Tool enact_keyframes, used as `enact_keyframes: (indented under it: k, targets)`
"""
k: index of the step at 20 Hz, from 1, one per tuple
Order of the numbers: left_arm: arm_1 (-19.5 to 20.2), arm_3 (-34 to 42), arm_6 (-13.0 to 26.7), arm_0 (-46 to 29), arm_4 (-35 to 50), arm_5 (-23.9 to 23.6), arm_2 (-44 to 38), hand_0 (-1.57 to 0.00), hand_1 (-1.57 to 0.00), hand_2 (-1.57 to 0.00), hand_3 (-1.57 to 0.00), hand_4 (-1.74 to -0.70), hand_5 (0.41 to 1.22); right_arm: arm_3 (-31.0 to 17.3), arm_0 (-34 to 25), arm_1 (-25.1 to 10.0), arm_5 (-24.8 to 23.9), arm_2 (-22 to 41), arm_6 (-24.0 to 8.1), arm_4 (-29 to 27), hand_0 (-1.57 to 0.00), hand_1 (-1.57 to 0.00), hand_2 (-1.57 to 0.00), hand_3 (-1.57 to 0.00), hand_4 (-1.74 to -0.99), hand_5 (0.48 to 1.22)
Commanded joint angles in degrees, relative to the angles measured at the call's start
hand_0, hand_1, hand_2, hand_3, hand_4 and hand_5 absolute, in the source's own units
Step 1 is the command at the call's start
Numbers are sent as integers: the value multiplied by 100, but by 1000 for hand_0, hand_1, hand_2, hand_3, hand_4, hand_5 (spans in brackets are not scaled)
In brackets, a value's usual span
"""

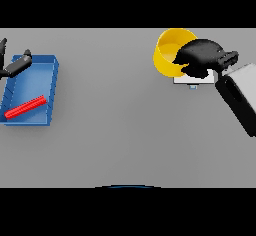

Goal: Pick up the red beaker and tilt it to pour out 1 green nut into yellow bowl. Pick up the yellow bowl and place it on the metallic measuring scale.

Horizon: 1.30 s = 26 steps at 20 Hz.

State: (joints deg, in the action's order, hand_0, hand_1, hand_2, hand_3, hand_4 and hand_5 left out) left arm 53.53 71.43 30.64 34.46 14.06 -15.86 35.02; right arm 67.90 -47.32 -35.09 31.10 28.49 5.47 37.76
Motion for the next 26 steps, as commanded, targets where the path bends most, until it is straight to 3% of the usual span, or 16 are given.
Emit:
enact_keyframes:
  k: [1,4,8,14,21,23,25,26]
  targets:
    - [26,58,57,-21,24,-4,-3,1,1,1,1,-811,743,-287,-89,23,-84,-43,18,13,-1571,-1571,-1570,-1220,-1720,1221]
    - [23,123,223,-6,42,-42,-1,1,1,1,1,-828,765,-877,-186,55,-281,-116,26,-3,-1571,-1571,-1571,-1193,-1720,1221]
    - [60,123,230,-58,28,-32,7,1,1,1,1,-823,772,-1684,-324,83,-667,-104,272,99,-1571,-1571,-1571,-1182,-1721,1221]
    - [-4,29,280,17,-25,-36,34,1,1,1,1,-811,753,-2929,-545,348,-1310,-46,534,241,-1571,-1567,-1571,-1390,-1724,1221]
    - [38,42,247,57,7,34,5,1,1,1,1,-805,728,-3796,-728,578,-1665,26,647,262,-1571,-1475,-1567,-1510,-1727,1221]
    - [-14,-28,262,117,4,23,-5,1,1,1,1,-806,734,-3951,-811,651,-1678,35,781,232,-1548,-1420,-1568,-1481,-1721,1221]
    - [-1,-41,179,33,34,38,-14,1,1,1,1,-811,740,-4059,-841,712,-1622,27,760,171,-1536,-1411,-1569,-1165,-1728,1221]
    - [-34,-13,226,57,9,10,16,1,1,1,1,-813,745,-4131,-921,759,-1545,1,726,134,-1543,-1443,-1496,-1022,-1659,1221]
